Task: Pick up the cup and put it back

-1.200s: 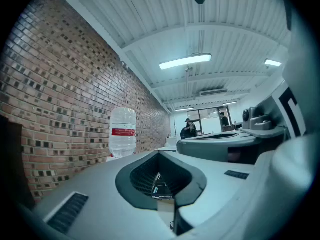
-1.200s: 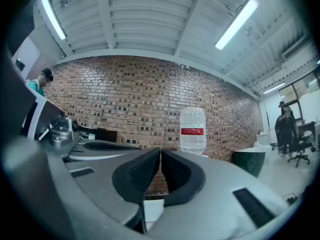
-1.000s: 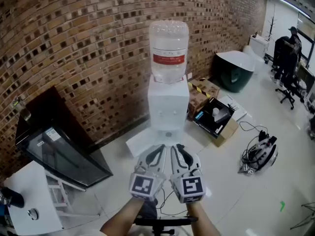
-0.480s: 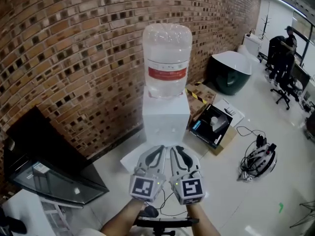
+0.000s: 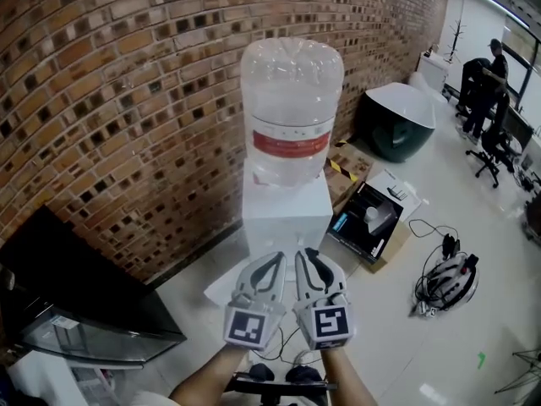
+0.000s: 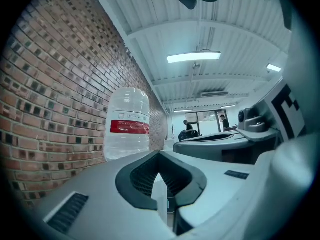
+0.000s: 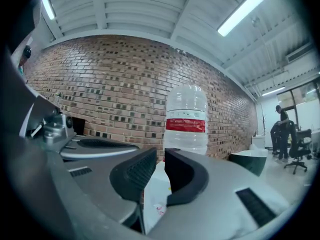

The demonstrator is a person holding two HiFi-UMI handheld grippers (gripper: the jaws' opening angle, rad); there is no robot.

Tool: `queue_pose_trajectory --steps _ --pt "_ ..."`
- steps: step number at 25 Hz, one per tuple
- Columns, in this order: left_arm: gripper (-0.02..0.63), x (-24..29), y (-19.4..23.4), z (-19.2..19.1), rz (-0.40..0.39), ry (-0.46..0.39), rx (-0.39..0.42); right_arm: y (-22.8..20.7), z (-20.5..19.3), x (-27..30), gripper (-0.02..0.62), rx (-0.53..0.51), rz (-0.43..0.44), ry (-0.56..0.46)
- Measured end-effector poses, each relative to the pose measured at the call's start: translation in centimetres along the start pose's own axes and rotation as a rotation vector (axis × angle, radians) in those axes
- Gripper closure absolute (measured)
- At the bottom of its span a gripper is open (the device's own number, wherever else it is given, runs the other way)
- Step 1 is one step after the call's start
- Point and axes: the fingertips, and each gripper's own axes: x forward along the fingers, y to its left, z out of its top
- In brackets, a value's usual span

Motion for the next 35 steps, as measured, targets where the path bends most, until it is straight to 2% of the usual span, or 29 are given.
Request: queue_pose_trajectory --steps 5,11,15,21,24,35 --pt "0.609 2.4 0.1 -1.6 0.032 0.014 0.022 -1.6 -0.9 2.0 0.54 -0.002 0.043 -0.014" --pt "0.609 4.2 -0.3 -3.5 0.092 0.025 0.051 -2.7 -3.2 3.4 0.54 0.057 0.105 -0.007" --pt "0.611 4.8 0.0 -6.5 0.146 0.027 0.041 -4.0 -6.7 4.5 0.54 0.042 0.143 -0.001" --pt "0.609 4.4 0.7 -15.0 0.193 0.041 0.03 -5.0 -16.0 5.9 0.54 0.017 0.17 0.031" --pt "0.61 4.1 1.0 -20.7 0.193 0.059 0.041 -4.8 -21.8 7.3 0.54 0.027 0.164 0.038" --pt "0.609 3.1 2.1 -41.1 0.174 0.058 -0.009 -2.7 -41.6 11.7 0.54 0.017 0.156 0.029"
